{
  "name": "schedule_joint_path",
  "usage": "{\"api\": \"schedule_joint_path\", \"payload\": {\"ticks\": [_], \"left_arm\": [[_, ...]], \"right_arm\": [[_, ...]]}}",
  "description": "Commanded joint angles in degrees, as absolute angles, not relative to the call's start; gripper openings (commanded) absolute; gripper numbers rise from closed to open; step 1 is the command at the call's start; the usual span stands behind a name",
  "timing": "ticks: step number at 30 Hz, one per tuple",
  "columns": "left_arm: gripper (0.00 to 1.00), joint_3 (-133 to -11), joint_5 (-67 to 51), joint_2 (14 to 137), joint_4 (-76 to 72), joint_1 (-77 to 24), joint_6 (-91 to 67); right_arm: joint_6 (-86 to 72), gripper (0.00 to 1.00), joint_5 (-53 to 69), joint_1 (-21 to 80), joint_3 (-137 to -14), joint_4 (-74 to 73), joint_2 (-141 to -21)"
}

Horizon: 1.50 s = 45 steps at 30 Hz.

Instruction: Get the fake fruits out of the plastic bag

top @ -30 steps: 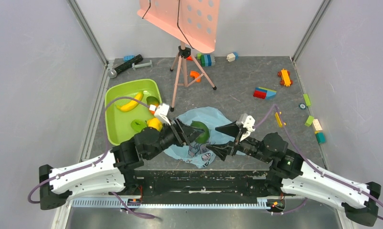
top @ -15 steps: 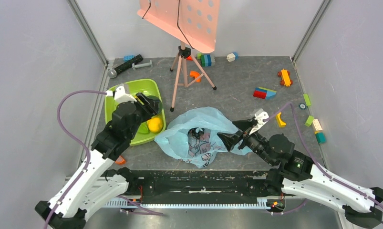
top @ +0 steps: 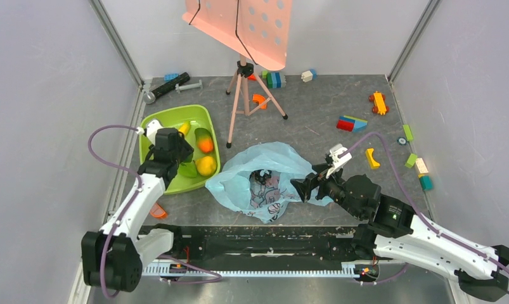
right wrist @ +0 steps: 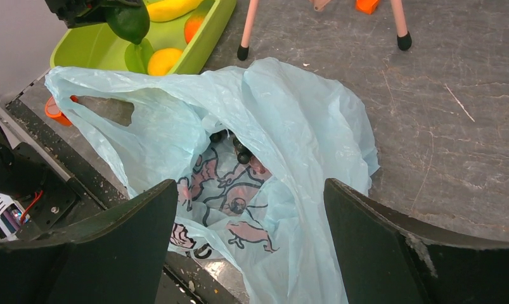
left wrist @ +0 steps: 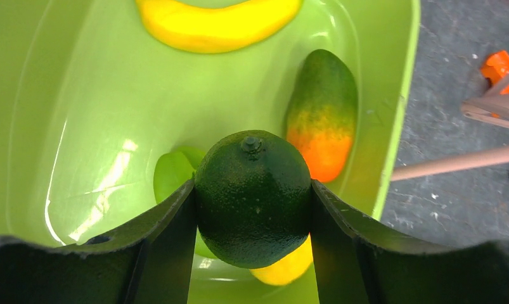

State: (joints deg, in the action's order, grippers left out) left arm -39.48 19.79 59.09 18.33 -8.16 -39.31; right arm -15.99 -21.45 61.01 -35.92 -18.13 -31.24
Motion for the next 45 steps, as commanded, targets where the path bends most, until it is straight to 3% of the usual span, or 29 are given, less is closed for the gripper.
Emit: {"api": "schedule_joint_path", "payload": {"ticks": [1,11,14,20,24,30,38,45], "left_arm": [[0.40,-37.92,22.28,62.21,8.98,-6.72,-37.83],[0.46,-38.47,24.00,73.02,2.43,-4.38,-38.42],[0.54,-39.15,22.73,75.32,2.35,-3.68,-38.50],[0.83,-39.43,20.19,77.52,1.51,-2.93,-39.42],[0.93,-39.76,18.67,76.81,1.84,-2.83,-39.43],[1.00,-41.28,14.25,69.50,4.89,-2.88,-39.92],[1.00,-47.02,4.34,56.13,13.14,-3.97,-37.96],[1.00,-49.01,3.22,41.98,22.41,-17.39,-35.30]], "right_arm": [[-17.13,0.88,-21.39,61.35,-37.45,-18.08,-31.33],[-17.16,0.89,-20.77,61.35,-38.23,-20.41,-30.86],[-17.31,0.89,-20.79,61.35,-38.24,-20.63,-30.45],[-16.89,0.89,-20.85,61.35,-38.64,-20.89,-30.46],[-15.98,0.89,-21.26,61.36,-39.78,-22.06,-30.61],[-11.91,0.89,-18.64,61.39,-42.70,-23.38,-31.98],[-8.11,0.82,-10.45,61.91,-44.60,-21.05,-40.10],[-11.17,0.63,-10.33,66.69,-41.11,-12.56,-45.07]]}}
